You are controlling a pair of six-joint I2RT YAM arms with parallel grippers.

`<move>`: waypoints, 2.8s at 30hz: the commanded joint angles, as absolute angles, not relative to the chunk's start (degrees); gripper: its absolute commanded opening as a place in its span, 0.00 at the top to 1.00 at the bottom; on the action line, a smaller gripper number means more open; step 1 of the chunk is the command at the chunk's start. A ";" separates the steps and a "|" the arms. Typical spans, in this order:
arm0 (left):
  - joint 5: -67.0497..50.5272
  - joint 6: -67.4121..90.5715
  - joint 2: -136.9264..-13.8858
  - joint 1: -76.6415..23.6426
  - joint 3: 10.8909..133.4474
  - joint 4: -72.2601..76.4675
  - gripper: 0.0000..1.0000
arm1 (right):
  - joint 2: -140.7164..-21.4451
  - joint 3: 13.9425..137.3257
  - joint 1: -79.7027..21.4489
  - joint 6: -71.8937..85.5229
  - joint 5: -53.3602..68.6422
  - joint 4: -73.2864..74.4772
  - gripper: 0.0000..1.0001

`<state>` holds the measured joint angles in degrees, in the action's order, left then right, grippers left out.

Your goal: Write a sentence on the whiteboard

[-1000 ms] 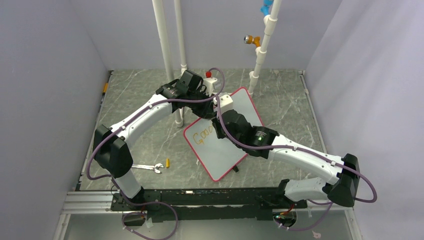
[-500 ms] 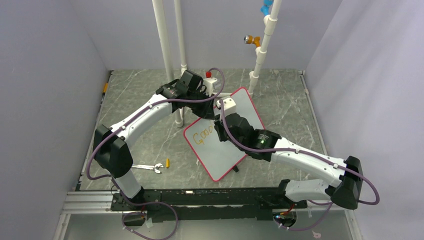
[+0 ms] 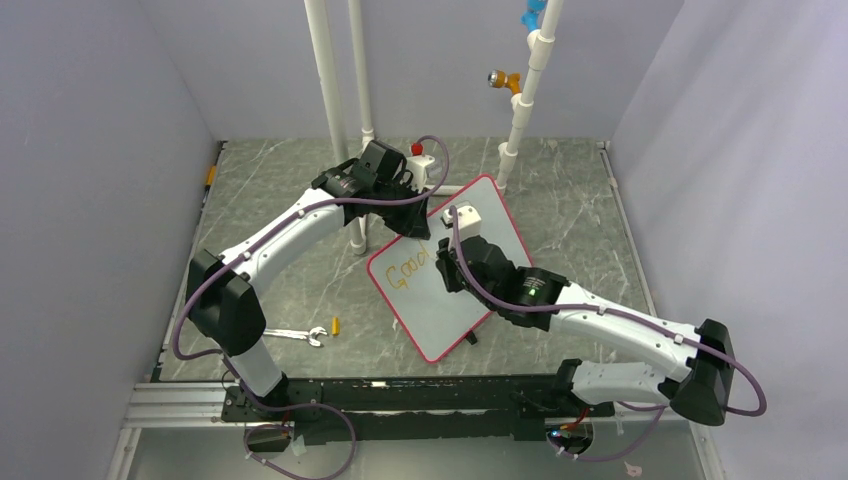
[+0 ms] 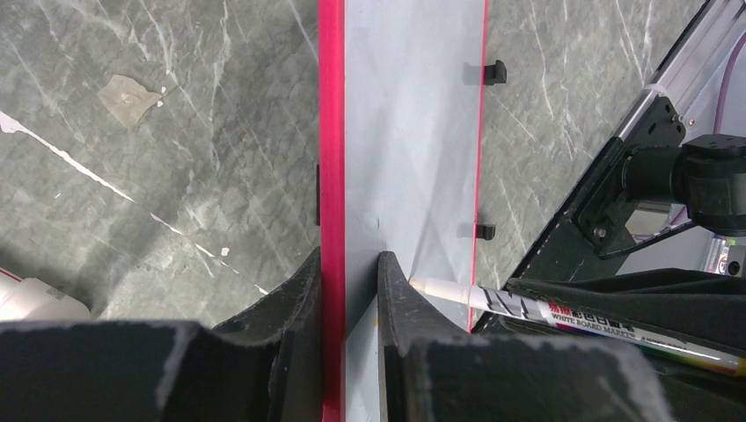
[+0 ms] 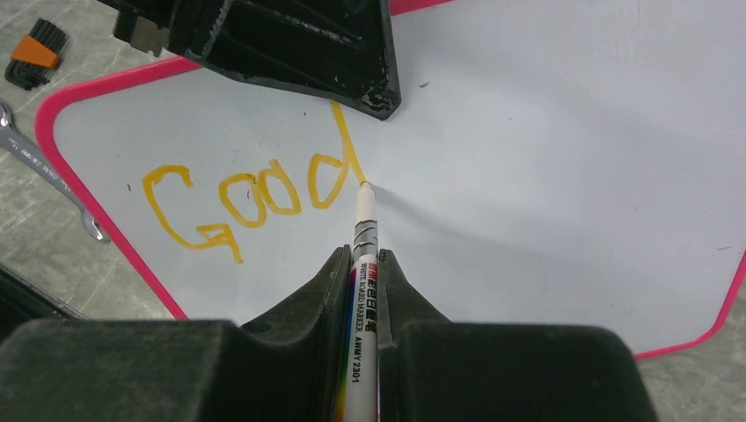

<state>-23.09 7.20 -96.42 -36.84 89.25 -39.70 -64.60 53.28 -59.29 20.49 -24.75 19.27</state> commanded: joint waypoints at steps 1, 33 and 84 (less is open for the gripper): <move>-17.76 2.81 -94.48 -37.91 88.39 -41.83 1.00 | -64.05 51.68 -58.96 21.69 -24.05 21.34 1.00; -16.98 1.60 -93.69 -37.92 87.89 -41.88 1.00 | -50.34 51.25 -47.09 17.25 -20.12 23.62 1.00; -17.67 1.73 -93.35 -37.95 87.54 -41.77 1.00 | -61.47 54.81 -39.97 14.43 -1.06 11.42 1.00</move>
<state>-22.65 7.14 -94.52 -37.54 88.36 -40.12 -61.06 52.47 -40.16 15.14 -1.98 15.05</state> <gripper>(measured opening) 0.232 0.134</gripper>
